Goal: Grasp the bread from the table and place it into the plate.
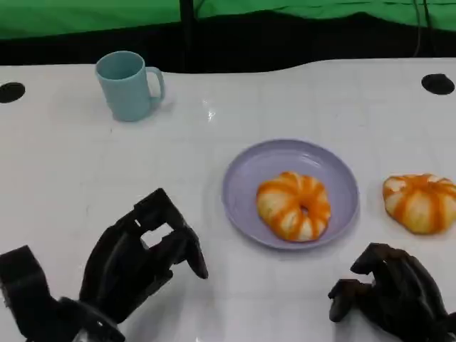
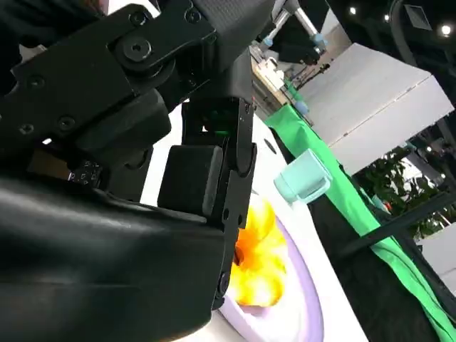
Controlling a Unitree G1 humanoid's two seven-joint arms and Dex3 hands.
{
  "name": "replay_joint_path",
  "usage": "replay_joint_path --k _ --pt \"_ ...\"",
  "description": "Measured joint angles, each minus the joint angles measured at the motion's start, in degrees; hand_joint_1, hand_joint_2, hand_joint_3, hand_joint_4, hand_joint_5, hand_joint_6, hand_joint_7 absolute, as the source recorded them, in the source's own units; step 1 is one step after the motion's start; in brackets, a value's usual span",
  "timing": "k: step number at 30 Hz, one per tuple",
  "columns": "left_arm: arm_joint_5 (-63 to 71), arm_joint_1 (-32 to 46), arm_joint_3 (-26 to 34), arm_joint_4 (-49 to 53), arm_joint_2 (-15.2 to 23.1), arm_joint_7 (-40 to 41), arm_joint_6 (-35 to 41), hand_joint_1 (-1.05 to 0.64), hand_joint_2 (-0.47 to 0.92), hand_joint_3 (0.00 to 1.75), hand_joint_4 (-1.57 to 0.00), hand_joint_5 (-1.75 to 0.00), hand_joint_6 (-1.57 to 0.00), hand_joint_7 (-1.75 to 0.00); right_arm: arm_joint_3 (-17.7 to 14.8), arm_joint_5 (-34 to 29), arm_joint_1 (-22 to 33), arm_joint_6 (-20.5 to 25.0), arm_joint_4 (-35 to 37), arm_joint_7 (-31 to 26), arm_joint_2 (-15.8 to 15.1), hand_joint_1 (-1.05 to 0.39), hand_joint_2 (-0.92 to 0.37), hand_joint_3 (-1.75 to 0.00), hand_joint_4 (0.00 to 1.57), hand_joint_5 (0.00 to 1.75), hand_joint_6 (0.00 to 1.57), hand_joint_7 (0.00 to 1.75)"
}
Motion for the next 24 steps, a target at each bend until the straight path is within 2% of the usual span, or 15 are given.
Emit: replay_joint_path --k 6,14,24 --pt "-2.27 1.35 2.13 -0.04 -1.24 -1.89 3.80 -0.65 0.92 0.21 -0.86 -1.75 -0.63 -1.70 0.02 0.01 0.42 0.21 -0.55 -0.02 0.00 -1.02 -0.72 0.00 1.57 0.71 1.57 0.35" --pt "-5.26 1.35 5.30 0.78 -2.80 -5.20 7.85 -0.67 0.92 0.13 -0.89 -1.75 -0.75 -1.53 0.04 0.05 1.21 0.87 -1.69 -0.58 0.05 -1.01 -0.71 0.00 1.57 0.71 1.57 0.36" --pt "-5.31 0.96 7.16 2.31 -3.46 -5.80 11.46 -0.66 0.92 0.10 -0.89 -1.75 -0.72 -1.61 -0.07 0.08 1.18 0.95 -1.77 -0.57 0.07 -1.01 -0.72 -0.01 1.57 0.70 1.57 0.34"
